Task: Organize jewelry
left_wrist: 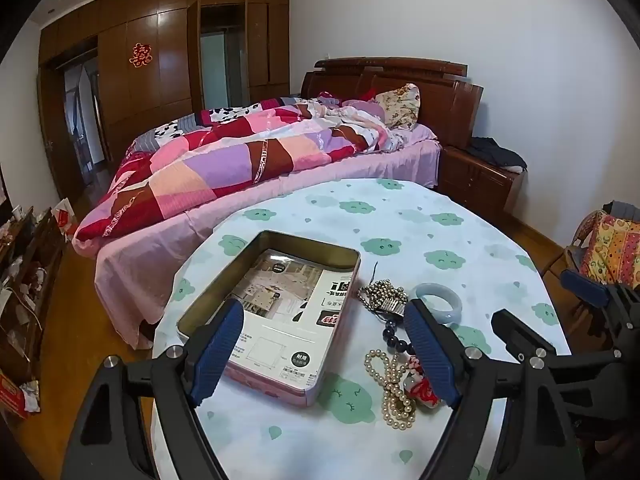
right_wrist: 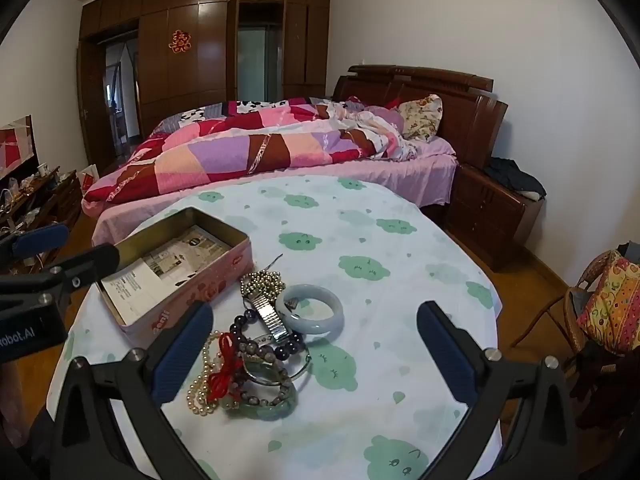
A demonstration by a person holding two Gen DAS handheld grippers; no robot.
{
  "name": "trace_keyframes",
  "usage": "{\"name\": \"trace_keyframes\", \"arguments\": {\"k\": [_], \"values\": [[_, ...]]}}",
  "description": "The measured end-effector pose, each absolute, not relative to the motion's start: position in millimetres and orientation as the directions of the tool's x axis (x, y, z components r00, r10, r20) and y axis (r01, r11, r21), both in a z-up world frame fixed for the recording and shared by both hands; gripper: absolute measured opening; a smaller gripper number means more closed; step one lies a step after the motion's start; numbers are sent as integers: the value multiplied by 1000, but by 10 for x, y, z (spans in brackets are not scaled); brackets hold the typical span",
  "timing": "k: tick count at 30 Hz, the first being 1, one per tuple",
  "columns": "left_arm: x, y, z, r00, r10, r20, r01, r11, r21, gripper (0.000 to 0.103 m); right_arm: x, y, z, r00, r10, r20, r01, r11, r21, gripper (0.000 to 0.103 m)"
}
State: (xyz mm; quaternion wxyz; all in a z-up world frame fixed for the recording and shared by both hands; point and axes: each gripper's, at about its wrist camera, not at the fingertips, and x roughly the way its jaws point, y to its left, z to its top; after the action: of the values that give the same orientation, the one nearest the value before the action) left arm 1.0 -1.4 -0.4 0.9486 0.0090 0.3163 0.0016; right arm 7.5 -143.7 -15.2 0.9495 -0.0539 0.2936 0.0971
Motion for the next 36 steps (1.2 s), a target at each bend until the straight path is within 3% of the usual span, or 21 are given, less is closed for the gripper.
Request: {"name": "trace_keyframes", "arguments": {"k": [36], "values": [[10,62,-18,811,10,-585,-8,1000,6,82,78,-1408,-224,803,142,-578,-218,974,-64,103]]}}
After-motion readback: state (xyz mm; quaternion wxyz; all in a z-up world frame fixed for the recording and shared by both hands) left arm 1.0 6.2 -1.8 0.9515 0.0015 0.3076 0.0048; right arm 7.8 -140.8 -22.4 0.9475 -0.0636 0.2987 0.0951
